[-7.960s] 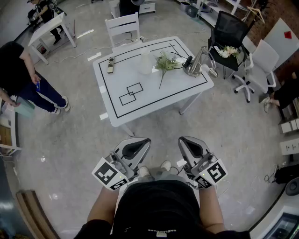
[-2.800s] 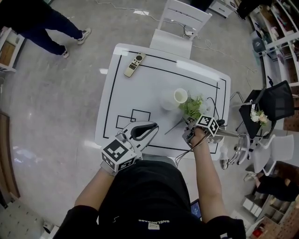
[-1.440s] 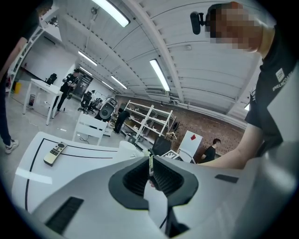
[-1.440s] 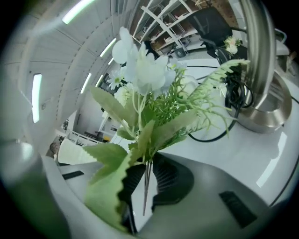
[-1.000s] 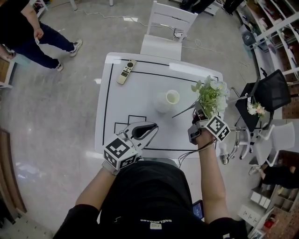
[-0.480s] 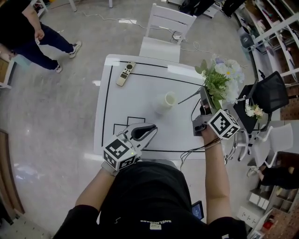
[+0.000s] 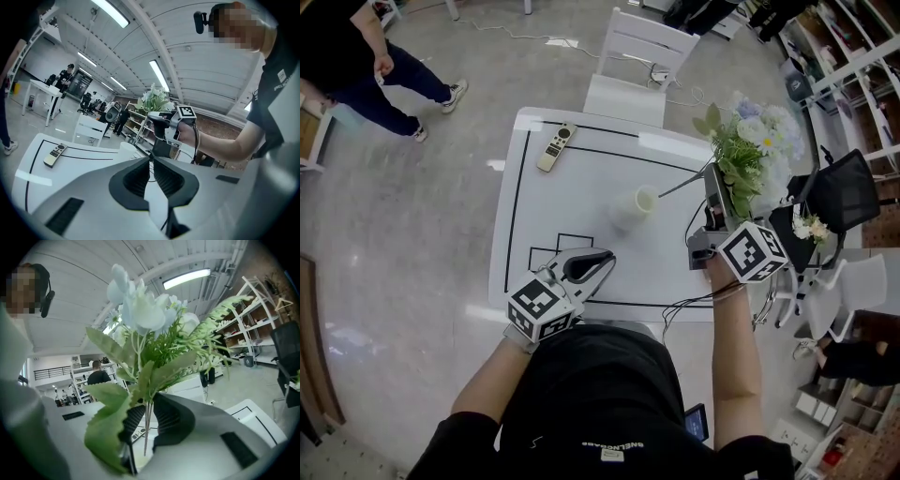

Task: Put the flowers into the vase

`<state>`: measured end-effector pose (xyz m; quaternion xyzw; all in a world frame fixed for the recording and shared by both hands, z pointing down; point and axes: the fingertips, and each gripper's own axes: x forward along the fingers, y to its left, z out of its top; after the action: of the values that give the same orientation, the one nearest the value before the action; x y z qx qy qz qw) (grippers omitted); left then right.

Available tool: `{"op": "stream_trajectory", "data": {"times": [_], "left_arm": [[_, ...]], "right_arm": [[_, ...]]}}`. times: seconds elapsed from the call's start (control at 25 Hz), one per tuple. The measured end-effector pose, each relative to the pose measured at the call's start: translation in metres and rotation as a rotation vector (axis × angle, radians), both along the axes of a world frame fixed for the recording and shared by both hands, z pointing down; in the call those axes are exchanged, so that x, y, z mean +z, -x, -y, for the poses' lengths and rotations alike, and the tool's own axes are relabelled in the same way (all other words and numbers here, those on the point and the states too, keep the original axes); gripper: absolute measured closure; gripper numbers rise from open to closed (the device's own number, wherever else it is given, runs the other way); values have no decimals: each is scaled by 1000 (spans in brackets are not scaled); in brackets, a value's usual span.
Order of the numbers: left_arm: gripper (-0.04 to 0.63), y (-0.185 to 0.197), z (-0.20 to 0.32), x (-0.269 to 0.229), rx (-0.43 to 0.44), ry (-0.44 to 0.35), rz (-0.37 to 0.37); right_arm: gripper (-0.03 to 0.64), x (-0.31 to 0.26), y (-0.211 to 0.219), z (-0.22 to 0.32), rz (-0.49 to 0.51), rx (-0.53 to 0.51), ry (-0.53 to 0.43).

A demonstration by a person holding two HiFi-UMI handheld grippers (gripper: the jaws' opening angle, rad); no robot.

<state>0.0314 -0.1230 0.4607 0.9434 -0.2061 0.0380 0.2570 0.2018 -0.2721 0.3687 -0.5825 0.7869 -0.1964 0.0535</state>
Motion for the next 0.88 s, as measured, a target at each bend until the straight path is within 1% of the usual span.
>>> {"op": "stream_trajectory", "data": {"times": [0.16, 0.32, 0.44, 0.88], "left_arm": [[588, 1, -1, -2, -9, 3, -1], [588, 2, -2, -2, -12, 3, -7], [588, 4, -2, -1, -16, 6, -5], [588, 11, 0, -1, -40, 10, -13]], "right_arm": [[557, -3, 13, -4, -30, -40, -13], [557, 9, 32, -9, -81, -81, 1], [557, 21, 42, -13, -119, -100, 19], [551, 60, 57, -25, -192, -131, 109]]}}
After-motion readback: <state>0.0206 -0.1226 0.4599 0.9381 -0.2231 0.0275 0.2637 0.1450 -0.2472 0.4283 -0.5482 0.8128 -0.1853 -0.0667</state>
